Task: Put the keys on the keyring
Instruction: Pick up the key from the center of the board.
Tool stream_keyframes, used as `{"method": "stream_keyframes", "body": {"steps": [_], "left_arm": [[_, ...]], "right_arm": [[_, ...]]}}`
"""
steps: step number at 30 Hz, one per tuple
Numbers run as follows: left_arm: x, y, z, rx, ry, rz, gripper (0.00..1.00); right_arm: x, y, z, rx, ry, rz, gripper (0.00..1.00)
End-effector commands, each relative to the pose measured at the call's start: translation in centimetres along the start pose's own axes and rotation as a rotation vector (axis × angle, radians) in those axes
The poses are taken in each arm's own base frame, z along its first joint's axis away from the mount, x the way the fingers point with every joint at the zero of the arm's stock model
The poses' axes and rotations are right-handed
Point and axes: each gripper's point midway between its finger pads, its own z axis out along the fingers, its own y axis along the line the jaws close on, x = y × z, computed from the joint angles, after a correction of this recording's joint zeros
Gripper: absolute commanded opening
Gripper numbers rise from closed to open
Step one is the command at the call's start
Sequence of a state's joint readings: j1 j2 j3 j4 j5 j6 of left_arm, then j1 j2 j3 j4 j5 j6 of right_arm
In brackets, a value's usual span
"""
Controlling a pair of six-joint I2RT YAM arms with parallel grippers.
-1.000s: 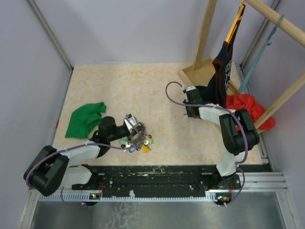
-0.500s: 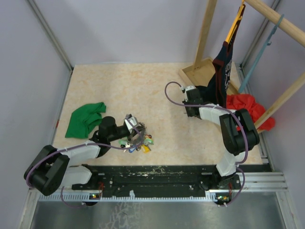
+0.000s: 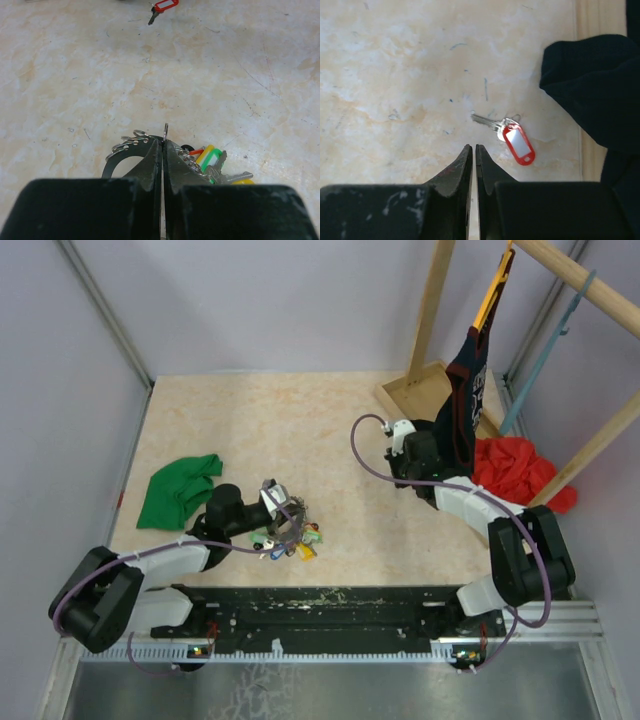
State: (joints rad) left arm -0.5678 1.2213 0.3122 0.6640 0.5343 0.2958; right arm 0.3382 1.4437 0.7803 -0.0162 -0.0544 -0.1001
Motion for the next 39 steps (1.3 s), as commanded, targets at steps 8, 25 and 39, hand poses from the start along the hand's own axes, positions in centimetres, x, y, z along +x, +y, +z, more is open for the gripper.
{"method": "stream_keyframes", "body": {"steps": [8,25,39], "left_arm": [[-2.1,0.4,0.1,-0.013,-0.051,0.003,0.00],[-1.8,0.4,0.4,-0.005,-0.040,-0.004,0.00],[-1.6,0.3,0.5,0.002,-0.036,-0.009,0.00]], "right_arm": [[-1.4,-4.4,1.7,0.264,0.025,0.095,0.24],[-0.7,-4.3,5.4,0.295,0.083,0.073,0.28],[0.6,-4.5,5.0,0.327,0.120,0.056,0.21]]}}
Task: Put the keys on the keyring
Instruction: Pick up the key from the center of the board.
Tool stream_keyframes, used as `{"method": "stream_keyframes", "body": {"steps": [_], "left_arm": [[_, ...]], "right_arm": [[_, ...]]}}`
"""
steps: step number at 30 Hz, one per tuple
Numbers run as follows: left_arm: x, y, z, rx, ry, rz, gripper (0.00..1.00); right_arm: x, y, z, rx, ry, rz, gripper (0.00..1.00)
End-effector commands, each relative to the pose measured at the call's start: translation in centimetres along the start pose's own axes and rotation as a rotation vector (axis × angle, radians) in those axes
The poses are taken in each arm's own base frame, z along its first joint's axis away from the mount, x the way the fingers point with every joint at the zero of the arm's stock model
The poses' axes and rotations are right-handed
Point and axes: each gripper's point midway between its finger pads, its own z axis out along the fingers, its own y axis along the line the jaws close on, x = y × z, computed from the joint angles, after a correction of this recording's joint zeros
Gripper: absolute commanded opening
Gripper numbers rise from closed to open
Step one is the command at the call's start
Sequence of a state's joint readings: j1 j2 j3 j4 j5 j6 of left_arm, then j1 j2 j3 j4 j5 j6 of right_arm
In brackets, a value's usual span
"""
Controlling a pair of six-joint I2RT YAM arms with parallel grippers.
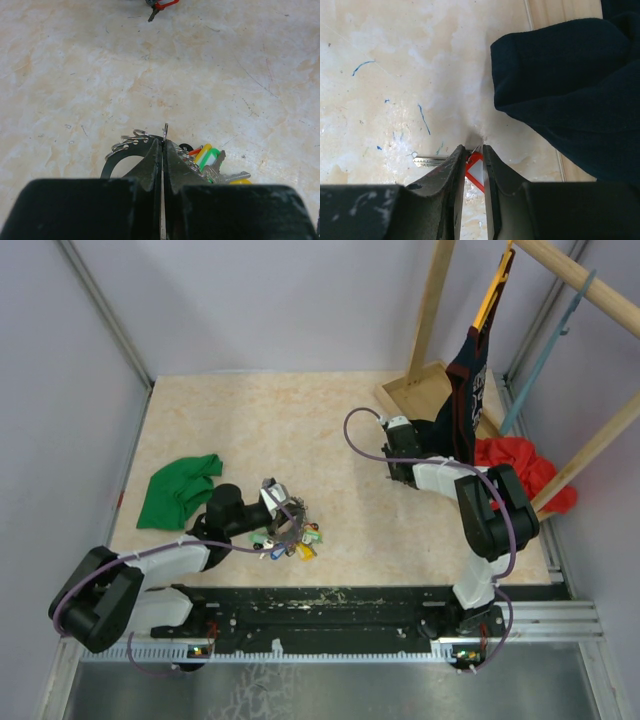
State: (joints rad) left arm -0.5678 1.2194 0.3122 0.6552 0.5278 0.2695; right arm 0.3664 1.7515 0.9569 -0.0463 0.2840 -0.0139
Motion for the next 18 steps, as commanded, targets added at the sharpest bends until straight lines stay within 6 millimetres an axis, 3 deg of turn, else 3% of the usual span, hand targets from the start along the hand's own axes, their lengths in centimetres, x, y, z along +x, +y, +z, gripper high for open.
{"method": "stream_keyframes", "body": {"steps": [1,18], "left_arm": [[-1.8,0.4,0.6,0.008,-0.043,0.020,0.00],[-1.9,0.2,0.5,0.014,-0.047,0.019,0.00]], "right_arm": [[-1.8,-0.2,-0.6,0.017,-0.053,0.018,0.20],[-0.6,-0.5,-1.0,0.030,-0.031,0.017,0.08]]}}
